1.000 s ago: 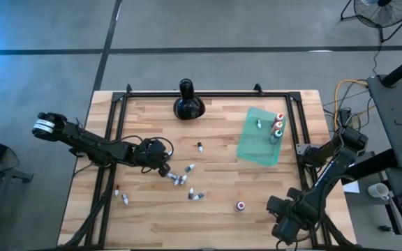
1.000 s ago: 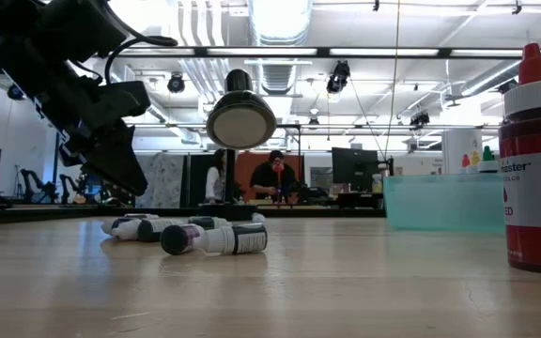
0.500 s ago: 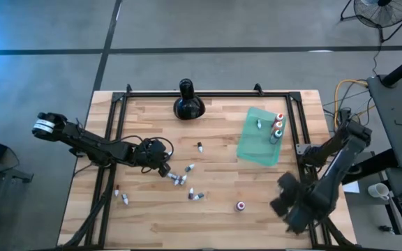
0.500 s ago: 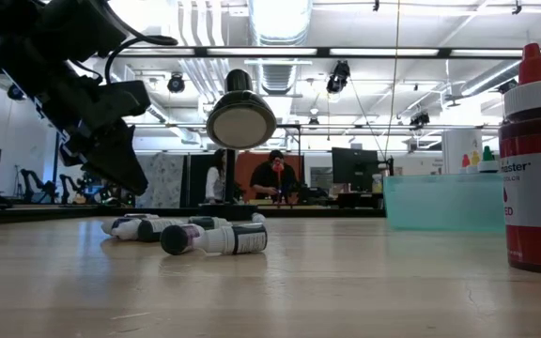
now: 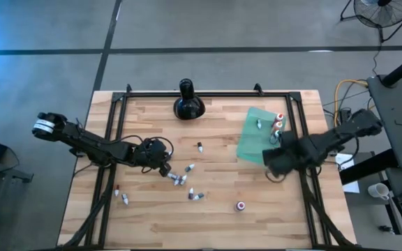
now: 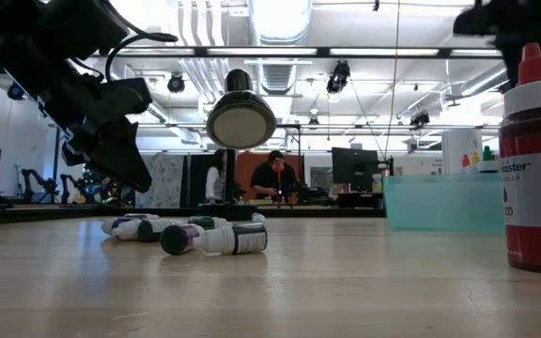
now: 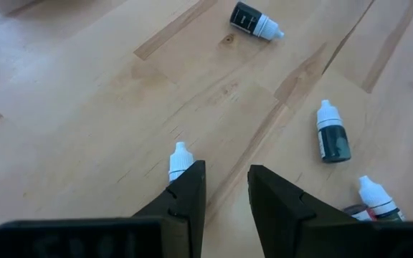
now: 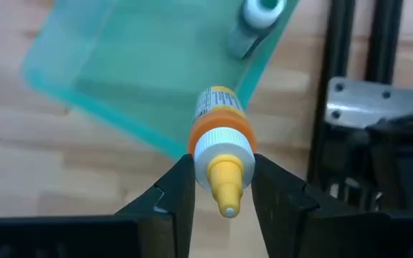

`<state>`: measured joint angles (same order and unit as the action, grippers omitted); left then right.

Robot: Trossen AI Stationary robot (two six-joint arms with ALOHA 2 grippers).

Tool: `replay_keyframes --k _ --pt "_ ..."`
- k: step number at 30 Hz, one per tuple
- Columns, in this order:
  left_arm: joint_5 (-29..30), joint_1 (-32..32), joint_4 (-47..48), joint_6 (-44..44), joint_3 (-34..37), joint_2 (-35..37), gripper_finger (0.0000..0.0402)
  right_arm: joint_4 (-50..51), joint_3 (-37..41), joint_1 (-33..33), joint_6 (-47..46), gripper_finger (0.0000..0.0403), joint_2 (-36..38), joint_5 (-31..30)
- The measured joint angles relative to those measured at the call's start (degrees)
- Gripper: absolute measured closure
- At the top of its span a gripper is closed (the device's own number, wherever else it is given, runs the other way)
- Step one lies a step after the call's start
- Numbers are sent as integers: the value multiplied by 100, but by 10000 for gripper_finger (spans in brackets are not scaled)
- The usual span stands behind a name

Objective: Pick & Place food coloring
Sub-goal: Put the large yellow food coloring bottle into the green bin, then put the large red food coloring food into the green bin

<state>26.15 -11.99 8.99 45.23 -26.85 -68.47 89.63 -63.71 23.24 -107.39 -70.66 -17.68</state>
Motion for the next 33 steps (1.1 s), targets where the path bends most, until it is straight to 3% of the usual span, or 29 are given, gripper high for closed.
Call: replay_keyframes --k 3,6,11,16,21,33 --pt "3 0 -2 9 0 0 321 -262 389 -746 802 291 240 269" --pt "7 0 -4 16 0 0 321 -1189 825 -1278 1643 294 411 479" --pt "10 0 -2 22 0 0 321 -1801 1299 -1762 2097 297 468 539" --pt "11 0 -3 22 0 0 321 -1764 1642 -1866 2172 297 416 788" --pt "21 0 -2 13 0 0 321 -1759 1786 -1865 1995 295 434 615" --pt "55 0 -3 -19 0 0 321 -1695 1809 -1897 2010 246 427 96"
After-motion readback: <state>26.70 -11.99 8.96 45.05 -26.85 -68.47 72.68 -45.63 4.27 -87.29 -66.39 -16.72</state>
